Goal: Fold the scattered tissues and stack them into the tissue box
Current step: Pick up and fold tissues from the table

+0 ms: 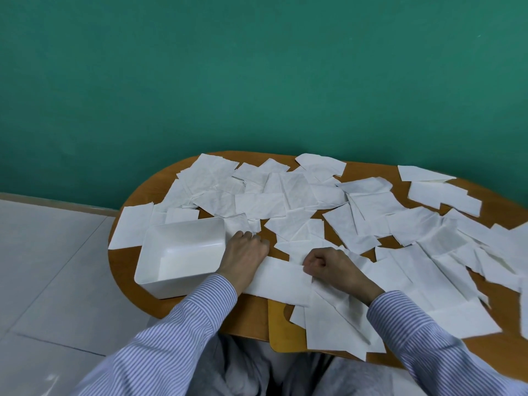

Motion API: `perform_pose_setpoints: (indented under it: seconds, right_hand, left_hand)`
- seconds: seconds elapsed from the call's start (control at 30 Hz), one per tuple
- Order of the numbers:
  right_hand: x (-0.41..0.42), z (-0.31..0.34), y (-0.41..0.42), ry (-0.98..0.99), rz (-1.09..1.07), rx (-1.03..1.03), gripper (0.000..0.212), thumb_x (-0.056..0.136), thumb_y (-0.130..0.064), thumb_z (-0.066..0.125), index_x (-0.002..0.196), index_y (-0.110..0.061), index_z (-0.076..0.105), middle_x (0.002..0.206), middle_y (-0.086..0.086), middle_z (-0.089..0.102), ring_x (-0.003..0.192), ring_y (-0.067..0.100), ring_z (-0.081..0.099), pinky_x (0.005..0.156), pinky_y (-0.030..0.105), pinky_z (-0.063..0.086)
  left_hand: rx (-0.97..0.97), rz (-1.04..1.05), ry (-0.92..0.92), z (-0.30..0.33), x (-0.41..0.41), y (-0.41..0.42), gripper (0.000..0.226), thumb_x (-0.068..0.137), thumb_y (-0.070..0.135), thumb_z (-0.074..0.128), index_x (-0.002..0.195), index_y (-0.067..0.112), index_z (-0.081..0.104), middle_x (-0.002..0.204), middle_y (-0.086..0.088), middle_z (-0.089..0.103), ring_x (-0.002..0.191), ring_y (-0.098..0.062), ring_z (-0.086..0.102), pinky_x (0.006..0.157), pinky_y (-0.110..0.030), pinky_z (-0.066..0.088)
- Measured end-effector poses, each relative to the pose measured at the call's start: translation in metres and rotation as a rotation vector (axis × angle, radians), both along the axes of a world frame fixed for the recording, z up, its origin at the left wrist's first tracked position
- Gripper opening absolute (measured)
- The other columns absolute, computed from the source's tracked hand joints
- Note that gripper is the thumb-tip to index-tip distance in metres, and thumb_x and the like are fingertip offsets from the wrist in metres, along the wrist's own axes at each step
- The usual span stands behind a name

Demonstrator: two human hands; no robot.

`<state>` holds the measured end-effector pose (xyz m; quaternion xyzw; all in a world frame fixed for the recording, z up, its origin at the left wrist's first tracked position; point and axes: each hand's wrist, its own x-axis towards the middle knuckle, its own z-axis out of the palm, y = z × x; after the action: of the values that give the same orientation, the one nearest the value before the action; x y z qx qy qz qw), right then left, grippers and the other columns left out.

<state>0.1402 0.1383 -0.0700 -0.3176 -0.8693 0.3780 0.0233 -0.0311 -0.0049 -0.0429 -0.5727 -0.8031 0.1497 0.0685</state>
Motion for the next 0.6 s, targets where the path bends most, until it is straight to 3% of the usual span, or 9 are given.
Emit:
perform_pose_setpoints:
  seconds: [0.2, 0.4, 0.5, 0.6]
  right_hand:
    - [0.002, -0.01, -0.006, -0.037, 0.03, 0.133, 0.004, 0.09, -0.03, 0.066, 0.092, -0.03, 0.062, 0.089, -0.011, 0.063, 0.081, 0.006, 0.058, 0.07, 0.017, 0.047]
    - [0.005, -0.016, -0.009, -0.053, 0.087, 0.29, 0.024, 0.089, -0.034, 0.069, 0.111, -0.025, 0.065, 0.104, -0.005, 0.06, 0.093, 0.01, 0.051, 0.08, 0.022, 0.048]
    - [0.001, -0.017, -0.006, -0.063, 0.108, 0.27, 0.018, 0.088, -0.03, 0.071, 0.104, -0.023, 0.067, 0.103, -0.003, 0.059, 0.093, 0.012, 0.051, 0.081, 0.023, 0.048]
    - [-0.004, -0.016, -0.004, -0.058, 0.136, 0.249, 0.013, 0.086, -0.024, 0.07, 0.091, -0.032, 0.061, 0.095, -0.01, 0.055, 0.091, 0.01, 0.049, 0.076, 0.018, 0.042]
  left_hand:
    - [0.005, -0.055, -0.015, -0.02, 0.003, 0.0, 0.031, 0.087, -0.003, 0.065, 0.113, 0.013, 0.058, 0.11, -0.008, 0.062, 0.104, -0.027, 0.059, 0.086, -0.035, 0.044]
    - [0.101, -0.113, -0.295, -0.036, -0.005, 0.004, 0.028, 0.099, 0.013, 0.054, 0.127, 0.013, 0.058, 0.117, -0.007, 0.057, 0.109, -0.024, 0.054, 0.085, -0.034, 0.04]
    - [0.117, -0.121, -0.414, -0.04, -0.008, 0.004, 0.02, 0.099, 0.016, 0.056, 0.117, 0.012, 0.061, 0.113, -0.008, 0.056, 0.108, -0.025, 0.052, 0.085, -0.036, 0.04]
    - [0.149, -0.121, -0.501, -0.04, -0.01, 0.001, 0.011, 0.098, 0.018, 0.06, 0.105, 0.01, 0.063, 0.107, -0.009, 0.056, 0.103, -0.026, 0.053, 0.085, -0.039, 0.042]
